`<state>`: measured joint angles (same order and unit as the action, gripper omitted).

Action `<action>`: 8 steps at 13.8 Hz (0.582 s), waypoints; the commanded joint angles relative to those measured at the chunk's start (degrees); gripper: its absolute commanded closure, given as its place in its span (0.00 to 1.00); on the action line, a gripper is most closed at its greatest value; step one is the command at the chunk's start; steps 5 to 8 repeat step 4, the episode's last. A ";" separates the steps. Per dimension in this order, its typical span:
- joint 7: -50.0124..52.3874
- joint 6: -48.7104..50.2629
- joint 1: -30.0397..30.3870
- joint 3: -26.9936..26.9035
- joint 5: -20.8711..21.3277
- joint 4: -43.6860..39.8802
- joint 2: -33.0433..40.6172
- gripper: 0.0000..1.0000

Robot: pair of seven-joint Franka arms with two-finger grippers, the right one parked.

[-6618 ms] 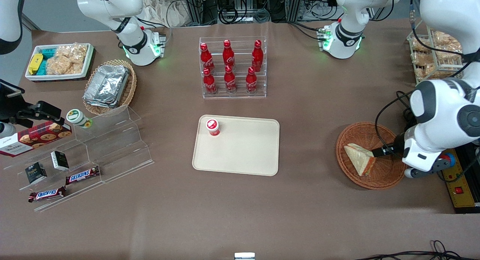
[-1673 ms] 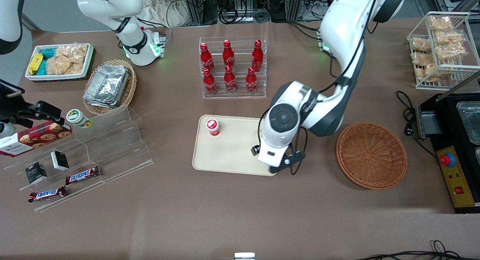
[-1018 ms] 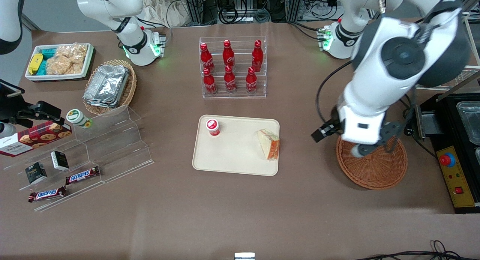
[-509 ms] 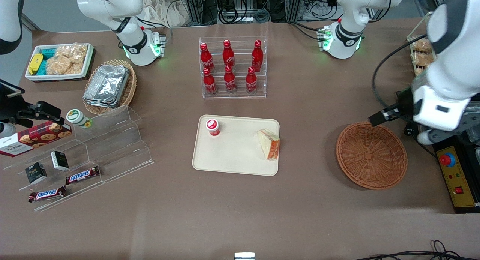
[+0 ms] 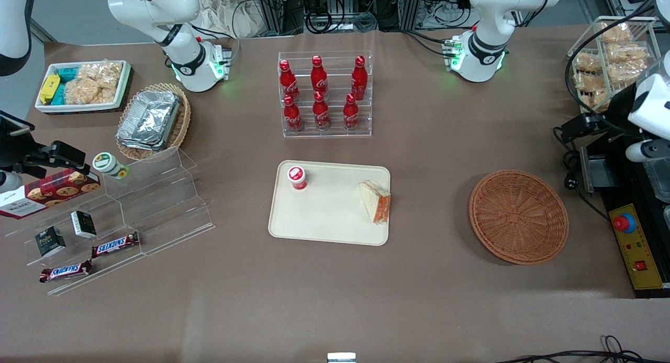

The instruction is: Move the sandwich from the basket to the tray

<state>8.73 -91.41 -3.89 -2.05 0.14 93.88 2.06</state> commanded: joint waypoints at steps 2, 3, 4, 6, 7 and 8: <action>-2.05 -0.62 -2.00 -2.78 0.21 3.59 3.56 0.00; -1.18 -0.62 -2.09 -2.34 0.48 2.80 3.04 0.00; -0.65 -0.44 -2.09 -2.25 0.39 1.40 2.25 0.00; -0.65 -0.44 -2.09 -2.25 0.39 1.40 2.25 0.00; -0.65 -0.44 -2.09 -2.25 0.39 1.40 2.25 0.00; -0.65 -0.44 -2.09 -2.25 0.39 1.40 2.25 0.00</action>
